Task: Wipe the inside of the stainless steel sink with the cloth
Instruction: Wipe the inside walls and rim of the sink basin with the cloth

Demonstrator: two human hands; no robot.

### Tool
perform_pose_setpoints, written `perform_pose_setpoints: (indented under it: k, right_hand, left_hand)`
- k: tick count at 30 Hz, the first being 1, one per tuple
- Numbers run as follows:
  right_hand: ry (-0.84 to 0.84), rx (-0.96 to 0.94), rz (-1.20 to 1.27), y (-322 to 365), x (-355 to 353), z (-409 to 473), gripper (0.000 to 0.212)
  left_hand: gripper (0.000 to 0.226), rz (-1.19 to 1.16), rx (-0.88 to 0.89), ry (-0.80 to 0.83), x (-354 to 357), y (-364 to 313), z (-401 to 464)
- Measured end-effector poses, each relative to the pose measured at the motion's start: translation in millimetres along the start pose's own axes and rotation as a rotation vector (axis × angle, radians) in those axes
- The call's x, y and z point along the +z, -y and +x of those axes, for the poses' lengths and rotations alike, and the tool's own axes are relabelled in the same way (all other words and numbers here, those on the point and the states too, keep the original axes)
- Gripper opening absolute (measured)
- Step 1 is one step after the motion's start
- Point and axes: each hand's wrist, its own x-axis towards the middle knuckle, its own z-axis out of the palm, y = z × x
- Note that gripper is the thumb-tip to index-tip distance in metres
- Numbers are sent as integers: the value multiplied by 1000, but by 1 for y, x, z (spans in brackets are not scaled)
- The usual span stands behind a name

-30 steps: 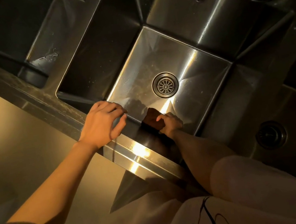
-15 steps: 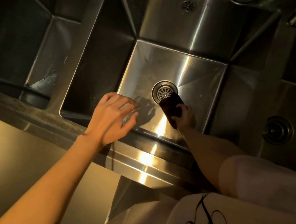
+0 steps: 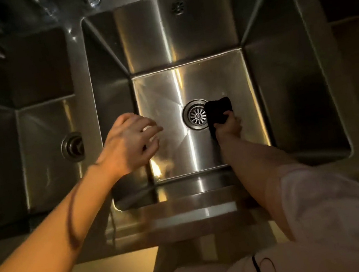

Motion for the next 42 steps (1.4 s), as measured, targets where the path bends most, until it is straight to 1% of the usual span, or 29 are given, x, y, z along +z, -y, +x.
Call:
perform_pose_setpoints:
  k: [3, 5, 8, 15, 18, 23, 27, 29, 34, 37, 39, 42]
  right_hand:
    - [-77, 34, 80, -5, 1, 5, 51]
    - [-73, 64, 98, -10, -1, 11, 53]
    - [-96, 169, 125, -14, -1, 18, 56]
    - [-197, 134, 34, 16, 20, 20, 58]
    - [-199, 63, -8, 50, 30, 36, 56]
    - [-143, -52, -117, 104, 43, 61, 55]
    - [-93, -145, -163, 127, 59, 67, 54]
    - [-49, -217, -196, 136, 72, 61, 55]
    - [108, -435, -309, 152, 123, 16, 58]
    - [199, -545, -363, 159, 158, -16, 54]
    - [200, -558, -385, 163, 170, -28, 50]
    - [154, -572, -398, 162, 168, -27, 49]
  left_hand:
    - [39, 48, 94, 56, -4, 27, 10]
    - [39, 83, 175, 81, -6, 39, 17]
    - [40, 137, 310, 129, -8, 56, 30]
    - [47, 170, 398, 253, -19, 77, 63]
    - [47, 155, 432, 268, -20, 89, 72]
    - [46, 104, 405, 292, -22, 102, 82]
    - [45, 57, 363, 251, -22, 102, 80]
    - [43, 41, 348, 244, -23, 101, 79]
    - [41, 36, 381, 266, -23, 101, 80]
    - [41, 18, 380, 265, -22, 102, 79]
    - [42, 24, 385, 264, -21, 104, 77]
    - [42, 24, 404, 264, -20, 104, 77]
